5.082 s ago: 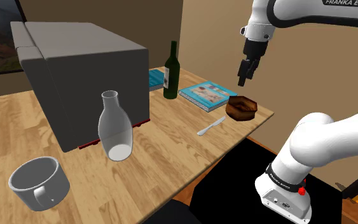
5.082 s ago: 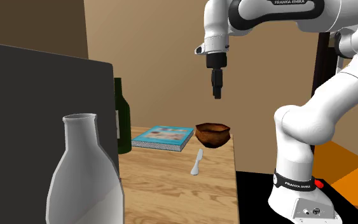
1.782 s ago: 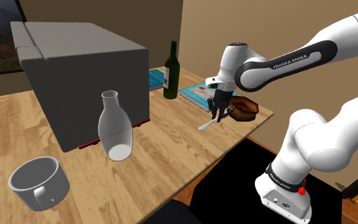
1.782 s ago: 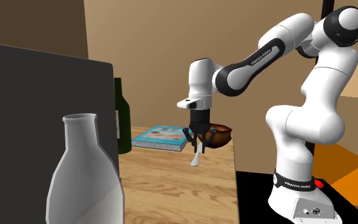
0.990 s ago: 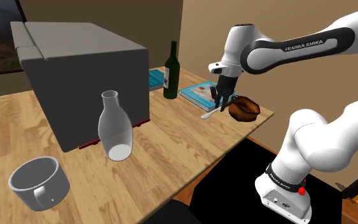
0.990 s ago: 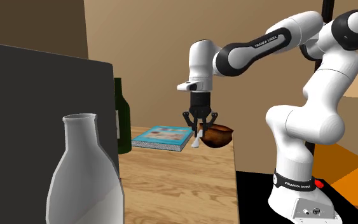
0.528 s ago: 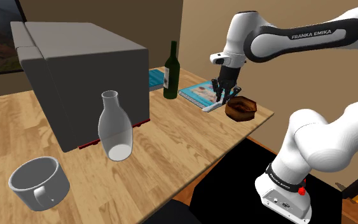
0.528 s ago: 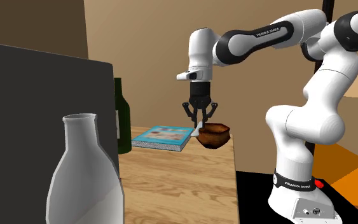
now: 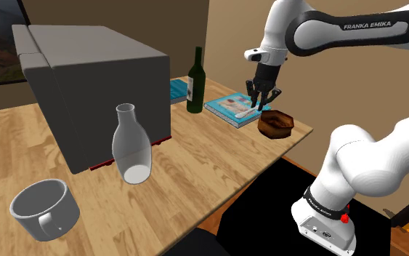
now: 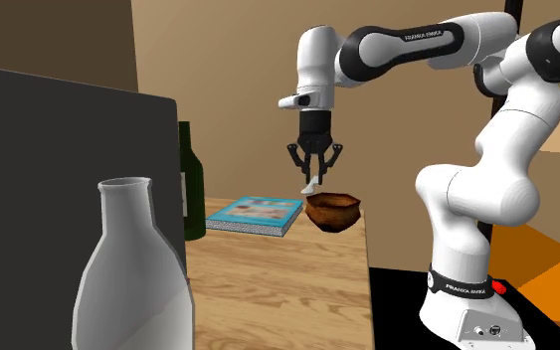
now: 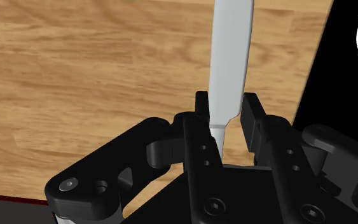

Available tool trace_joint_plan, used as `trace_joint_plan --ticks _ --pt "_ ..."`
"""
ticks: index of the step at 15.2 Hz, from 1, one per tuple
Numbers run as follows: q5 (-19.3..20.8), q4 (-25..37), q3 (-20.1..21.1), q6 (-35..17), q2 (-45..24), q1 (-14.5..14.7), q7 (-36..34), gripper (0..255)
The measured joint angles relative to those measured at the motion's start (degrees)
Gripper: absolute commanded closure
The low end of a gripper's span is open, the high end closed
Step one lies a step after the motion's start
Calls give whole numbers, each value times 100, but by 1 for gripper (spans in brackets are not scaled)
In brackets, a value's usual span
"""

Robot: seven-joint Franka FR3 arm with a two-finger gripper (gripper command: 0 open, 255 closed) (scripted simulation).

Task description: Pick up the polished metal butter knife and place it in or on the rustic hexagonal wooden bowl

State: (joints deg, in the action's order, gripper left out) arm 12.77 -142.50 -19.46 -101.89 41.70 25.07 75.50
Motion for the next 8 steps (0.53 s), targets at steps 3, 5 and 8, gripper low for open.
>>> trace_joint_plan --ticks 3,5,8 --pt "209 -28 -233 155 222 -192 312 255" --pt "368 -66 -379 321 454 -351 536 255" --pt "624 -19 -670 495 641 -562 921 255"
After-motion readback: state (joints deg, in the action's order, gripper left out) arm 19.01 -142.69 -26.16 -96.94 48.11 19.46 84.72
